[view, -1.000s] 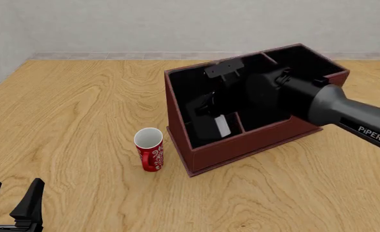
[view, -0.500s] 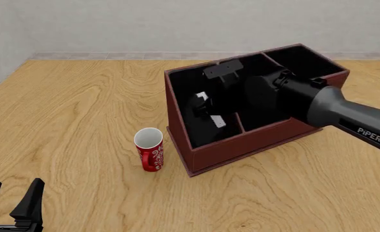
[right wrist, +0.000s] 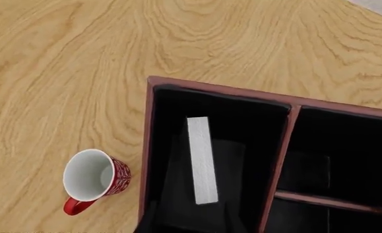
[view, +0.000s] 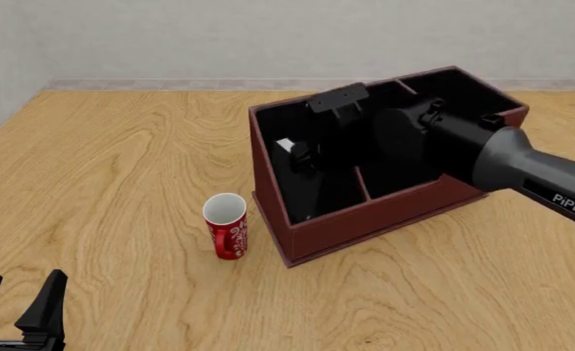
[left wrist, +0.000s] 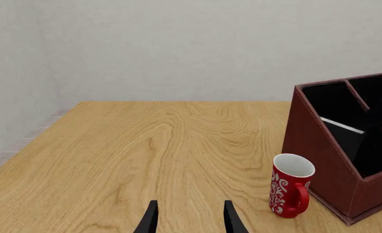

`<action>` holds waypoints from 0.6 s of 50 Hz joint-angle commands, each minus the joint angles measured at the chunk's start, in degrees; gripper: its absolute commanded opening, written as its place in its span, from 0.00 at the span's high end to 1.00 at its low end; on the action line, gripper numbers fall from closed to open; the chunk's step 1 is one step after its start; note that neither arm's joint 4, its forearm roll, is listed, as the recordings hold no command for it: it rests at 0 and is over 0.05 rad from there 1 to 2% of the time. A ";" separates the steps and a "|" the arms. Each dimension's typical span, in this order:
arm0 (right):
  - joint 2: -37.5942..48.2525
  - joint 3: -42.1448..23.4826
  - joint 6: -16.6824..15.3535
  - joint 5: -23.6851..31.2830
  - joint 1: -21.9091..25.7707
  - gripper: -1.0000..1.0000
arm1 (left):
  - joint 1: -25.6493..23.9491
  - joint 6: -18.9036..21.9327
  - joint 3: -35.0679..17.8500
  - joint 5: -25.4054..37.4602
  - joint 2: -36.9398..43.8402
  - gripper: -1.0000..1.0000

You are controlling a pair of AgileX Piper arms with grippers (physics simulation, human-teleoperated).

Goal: Pick up the book and place it in the left compartment of the caddy.

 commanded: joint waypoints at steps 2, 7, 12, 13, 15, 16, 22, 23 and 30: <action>-3.59 -2.19 -0.78 3.25 -0.20 0.00 | 0.00 0.00 0.00 0.00 0.00 0.00; -6.53 -1.56 -0.77 4.53 0.17 0.00 | 0.00 0.00 0.00 0.00 0.00 0.00; -9.12 0.43 -1.24 4.87 0.95 0.00 | 0.00 0.00 0.00 0.00 0.00 0.00; -9.49 0.71 -1.06 4.95 1.20 0.00 | 0.00 0.00 0.00 0.00 0.00 0.00; -10.37 1.18 -1.02 5.02 1.28 0.00 | 0.00 0.00 0.00 0.00 0.00 0.00; -11.32 2.05 -0.88 4.90 1.53 0.00 | 0.00 0.00 0.00 0.00 0.00 0.00; -14.34 4.99 -0.38 4.02 1.80 0.00 | 0.00 0.00 0.00 0.00 0.00 0.00; -14.79 5.37 -0.43 3.93 1.80 0.00 | 0.00 0.00 0.00 0.00 0.00 0.00; -18.56 7.49 0.15 3.46 2.24 0.00 | 0.00 0.00 0.00 0.00 0.00 0.00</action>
